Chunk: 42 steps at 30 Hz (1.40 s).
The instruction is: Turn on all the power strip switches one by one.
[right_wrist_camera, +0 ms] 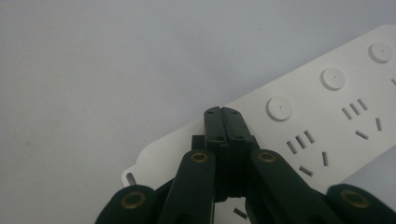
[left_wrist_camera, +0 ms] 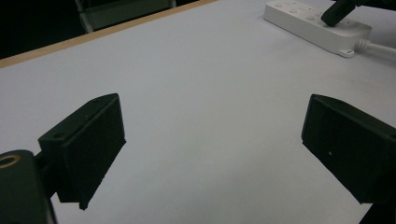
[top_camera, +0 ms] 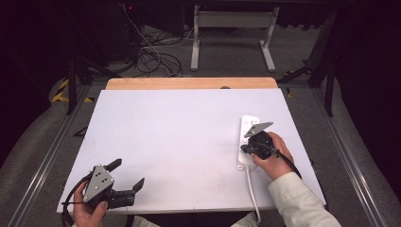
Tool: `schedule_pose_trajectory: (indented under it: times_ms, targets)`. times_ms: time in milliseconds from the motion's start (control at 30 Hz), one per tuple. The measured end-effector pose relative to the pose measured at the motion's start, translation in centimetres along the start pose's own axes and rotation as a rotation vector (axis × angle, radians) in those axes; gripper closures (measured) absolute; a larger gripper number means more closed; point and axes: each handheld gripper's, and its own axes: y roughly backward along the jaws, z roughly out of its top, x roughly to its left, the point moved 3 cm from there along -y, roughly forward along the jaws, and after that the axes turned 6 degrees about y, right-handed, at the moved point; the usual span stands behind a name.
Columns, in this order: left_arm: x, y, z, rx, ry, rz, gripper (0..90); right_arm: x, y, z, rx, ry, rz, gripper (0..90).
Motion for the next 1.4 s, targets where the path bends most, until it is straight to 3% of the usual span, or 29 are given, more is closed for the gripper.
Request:
schedule_pose_trajectory:
  times_ms: [100, 233, 267, 300, 333, 400, 1000, 1400]
  targets:
    - [-0.1, 0.1, 0.0, -0.003, 0.006, -0.001, 6.4, -0.1, -0.1, 0.0, 0.009, -0.017, 0.008, 90.0]
    - [0.0, 0.1, 0.0, -0.003, 0.0, 0.003, 6.3, -0.2, 0.0, 0.1, 0.006, -0.005, 0.011, 90.0]
    - [0.0, 0.1, 0.0, -0.002, 0.001, 0.001, 6.4, -0.4, 0.6, 0.3, -0.03, 0.003, -0.012, 90.0]
    - [0.1, 0.1, 0.0, -0.001, 0.0, -0.001, 6.4, -0.4, 0.6, 0.3, -0.03, 0.003, -0.012, 90.0]
    - [0.1, 0.1, 0.0, -0.001, -0.001, 0.001, 6.4, -0.9, 1.5, 0.6, -0.116, -0.035, -0.007, 90.0]
    - [0.1, 0.0, 0.0, -0.001, 0.006, -0.001, 6.4, -1.5, 2.0, 0.8, -0.137, -0.059, 0.005, 90.0]
    - [0.2, 0.1, 0.0, 0.002, 0.001, 0.0, 6.3, -3.4, -0.2, 0.9, -0.101, -0.092, -0.02, 90.0]
    - [0.2, 0.1, 0.0, 0.0, 0.001, 0.003, 6.3, -3.5, -1.0, 0.7, -0.066, -0.099, -0.013, 90.0]
